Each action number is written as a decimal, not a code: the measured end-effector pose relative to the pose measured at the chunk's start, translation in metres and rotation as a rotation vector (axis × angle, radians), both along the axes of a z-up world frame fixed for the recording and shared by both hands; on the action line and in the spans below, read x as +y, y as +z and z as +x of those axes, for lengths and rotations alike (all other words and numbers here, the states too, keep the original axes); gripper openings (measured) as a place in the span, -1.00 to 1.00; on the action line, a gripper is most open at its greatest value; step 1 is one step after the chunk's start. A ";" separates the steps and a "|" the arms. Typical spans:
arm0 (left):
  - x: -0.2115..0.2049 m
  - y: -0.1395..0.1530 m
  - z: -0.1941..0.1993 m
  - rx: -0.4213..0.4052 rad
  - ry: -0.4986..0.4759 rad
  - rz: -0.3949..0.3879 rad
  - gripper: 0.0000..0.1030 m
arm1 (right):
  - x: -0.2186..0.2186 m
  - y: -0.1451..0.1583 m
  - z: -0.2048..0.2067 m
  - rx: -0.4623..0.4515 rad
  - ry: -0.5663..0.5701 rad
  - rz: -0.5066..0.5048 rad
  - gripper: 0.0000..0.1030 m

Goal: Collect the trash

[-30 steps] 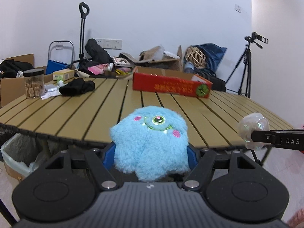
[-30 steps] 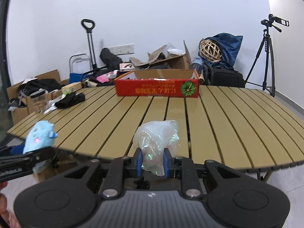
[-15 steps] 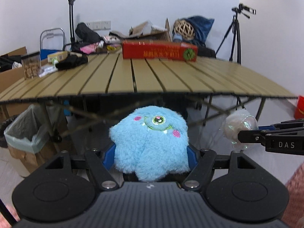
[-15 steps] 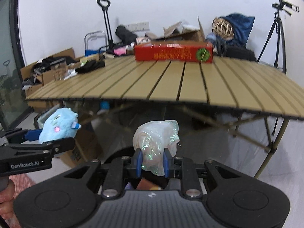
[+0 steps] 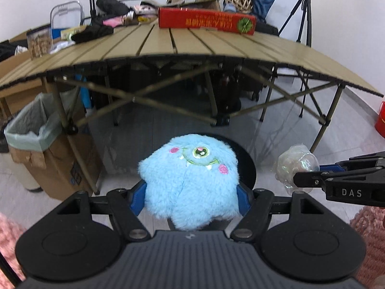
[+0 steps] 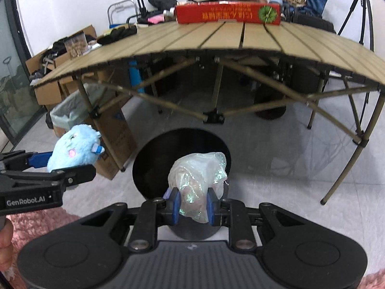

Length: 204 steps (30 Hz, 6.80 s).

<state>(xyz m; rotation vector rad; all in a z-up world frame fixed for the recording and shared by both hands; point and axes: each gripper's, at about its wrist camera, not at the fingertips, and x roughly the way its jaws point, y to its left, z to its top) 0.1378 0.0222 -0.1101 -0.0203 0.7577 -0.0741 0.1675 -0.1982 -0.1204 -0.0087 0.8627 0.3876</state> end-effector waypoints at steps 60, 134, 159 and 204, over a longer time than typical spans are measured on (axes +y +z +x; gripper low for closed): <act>0.038 -0.030 0.076 0.091 0.216 0.043 0.40 | 0.064 -0.082 0.127 0.061 0.074 -0.041 0.75; -0.042 -0.092 0.161 0.266 0.091 -0.039 1.00 | -0.041 -0.047 0.129 0.042 -0.310 -0.073 1.00; -0.019 -0.030 0.098 0.149 0.140 0.008 1.00 | -0.031 -0.012 0.085 0.008 -0.261 0.024 1.00; -0.003 0.046 -0.054 0.040 0.035 -0.007 1.00 | -0.021 0.071 -0.086 -0.080 -0.190 -0.015 1.00</act>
